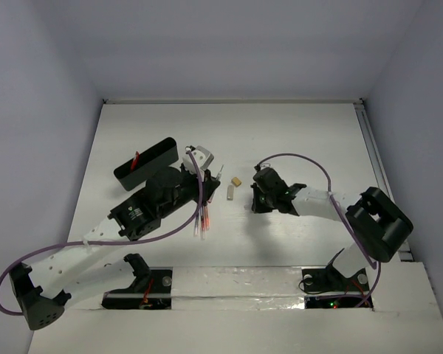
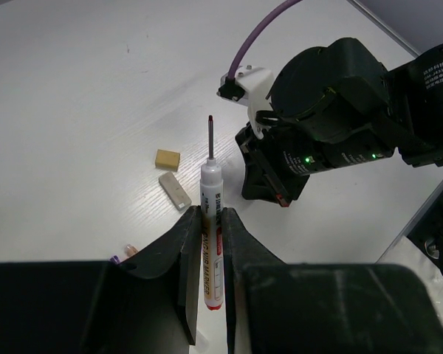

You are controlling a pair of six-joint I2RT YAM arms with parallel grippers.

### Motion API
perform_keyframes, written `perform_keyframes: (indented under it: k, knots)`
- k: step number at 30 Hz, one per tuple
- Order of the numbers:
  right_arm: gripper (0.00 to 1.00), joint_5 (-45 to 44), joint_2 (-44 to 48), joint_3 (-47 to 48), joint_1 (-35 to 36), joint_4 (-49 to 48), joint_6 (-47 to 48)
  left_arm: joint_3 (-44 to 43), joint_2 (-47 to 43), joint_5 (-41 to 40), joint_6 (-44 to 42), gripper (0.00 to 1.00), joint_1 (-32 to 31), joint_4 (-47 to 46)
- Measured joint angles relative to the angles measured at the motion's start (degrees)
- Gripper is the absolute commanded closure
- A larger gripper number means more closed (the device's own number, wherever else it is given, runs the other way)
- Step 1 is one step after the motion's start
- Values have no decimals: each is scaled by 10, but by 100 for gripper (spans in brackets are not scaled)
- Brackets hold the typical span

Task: Sort the stationery into containers
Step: Move the pen cap to the center of the board.

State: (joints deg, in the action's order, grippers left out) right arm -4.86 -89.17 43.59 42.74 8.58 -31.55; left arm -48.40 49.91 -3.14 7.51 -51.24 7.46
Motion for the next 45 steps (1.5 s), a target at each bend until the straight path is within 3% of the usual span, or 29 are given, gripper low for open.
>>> perform_keyframes:
  k: [3, 7, 8, 10, 17, 22, 31, 38, 45]
  knots:
    - [99, -11, -1, 2, -14, 0, 7, 0, 0, 4, 0, 100, 6, 0]
    - [81, -17, -9, 11, -31, -2, 14, 0, 0, 11, 0, 100, 8, -3]
    - [71, -17, -11, 14, -32, -3, 16, 0, 0, 12, 0, 100, 8, -4]
    - [62, -15, -17, 21, -34, -7, 17, 0, 0, 16, 0, 100, 10, -5]
    - [42, 10, -19, 26, -34, -26, 11, 0, 0, 19, 0, 100, 12, -7]
    - [42, 41, -12, 24, -34, -31, -3, 0, -2, 21, 0, 100, 12, -8]
    - [57, 56, -35, 40, -32, -26, -15, 0, -16, 23, 0, 100, 12, -8]
    - [67, 13, -73, 84, -16, 0, -13, 0, -27, 29, 1, 100, 12, -8]
    - [62, -36, -86, 115, 5, 49, -5, 0, -35, 40, 1, 100, 12, -8]
